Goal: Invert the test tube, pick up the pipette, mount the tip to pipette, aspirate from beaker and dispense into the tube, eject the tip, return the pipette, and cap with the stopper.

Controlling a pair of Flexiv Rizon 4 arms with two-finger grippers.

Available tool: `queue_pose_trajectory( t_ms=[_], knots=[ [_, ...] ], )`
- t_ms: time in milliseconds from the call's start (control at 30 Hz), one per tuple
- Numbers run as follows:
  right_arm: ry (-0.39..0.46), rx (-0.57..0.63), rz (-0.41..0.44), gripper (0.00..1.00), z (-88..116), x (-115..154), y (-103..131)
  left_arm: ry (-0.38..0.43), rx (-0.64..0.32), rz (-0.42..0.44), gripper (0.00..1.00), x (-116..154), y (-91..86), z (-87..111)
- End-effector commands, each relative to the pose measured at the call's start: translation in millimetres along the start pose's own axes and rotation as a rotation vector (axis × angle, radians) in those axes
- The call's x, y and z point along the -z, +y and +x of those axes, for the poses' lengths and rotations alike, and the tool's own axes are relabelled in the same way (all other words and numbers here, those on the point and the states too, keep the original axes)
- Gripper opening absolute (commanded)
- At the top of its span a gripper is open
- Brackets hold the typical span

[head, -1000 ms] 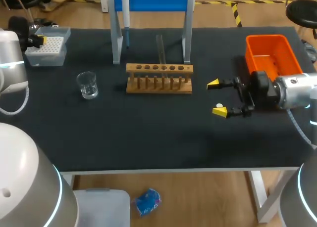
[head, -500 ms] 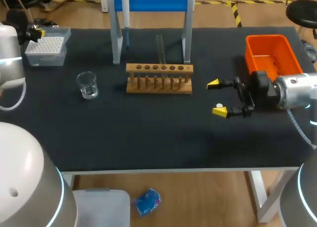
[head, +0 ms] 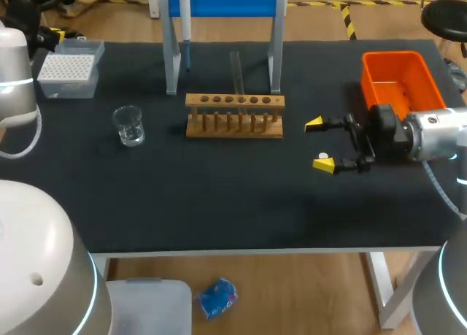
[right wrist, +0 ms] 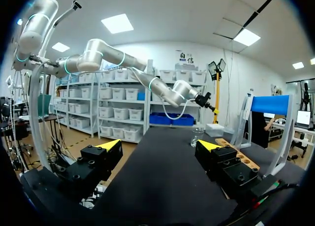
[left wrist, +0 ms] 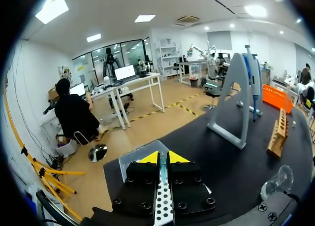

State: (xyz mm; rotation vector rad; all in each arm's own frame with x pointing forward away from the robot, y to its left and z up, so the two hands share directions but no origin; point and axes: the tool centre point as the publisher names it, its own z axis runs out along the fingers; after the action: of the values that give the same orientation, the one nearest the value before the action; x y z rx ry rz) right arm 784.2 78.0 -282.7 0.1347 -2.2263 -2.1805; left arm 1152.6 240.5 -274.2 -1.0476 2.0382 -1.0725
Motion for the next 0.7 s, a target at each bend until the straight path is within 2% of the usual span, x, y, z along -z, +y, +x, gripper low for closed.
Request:
queue_pose_trajectory(
  t_ms=[33, 100, 267, 467, 633, 667, 700],
  knots=[
    [0.001, 0.0, 0.0, 1.0, 0, 0, 0, -0.019, -0.007, 0.011, 0.0, 27, -10.7, 20.1],
    [0.001, 0.0, 0.0, 1.0, 0, 0, 0, 0.024, -0.001, 0.04, 0.0, 34, -18.0, 30.9],
    [0.001, 0.0, 0.0, 1.0, 0, 0, 0, 0.158, -0.081, 0.053, 0.0, 62, -36.4, 75.6],
    [0.001, 0.0, 0.0, 1.0, 0, 0, 0, 0.291, -0.169, 0.048, 0.0, 104, -56.9, 139.5],
    [0.001, 0.0, 0.0, 1.0, 0, 0, 0, 0.413, -0.197, 0.03, 0.0, 136, -62.6, 203.3],
    [0.001, 0.0, 0.0, 1.0, 0, 0, 0, 0.427, -0.202, 0.027, 0.0, 139, -62.7, 211.3],
    [0.001, 0.0, 0.0, 1.0, 0, 0, 0, 0.471, -0.198, 0.012, 0.0, 146, -62.1, 230.5]
  ],
)
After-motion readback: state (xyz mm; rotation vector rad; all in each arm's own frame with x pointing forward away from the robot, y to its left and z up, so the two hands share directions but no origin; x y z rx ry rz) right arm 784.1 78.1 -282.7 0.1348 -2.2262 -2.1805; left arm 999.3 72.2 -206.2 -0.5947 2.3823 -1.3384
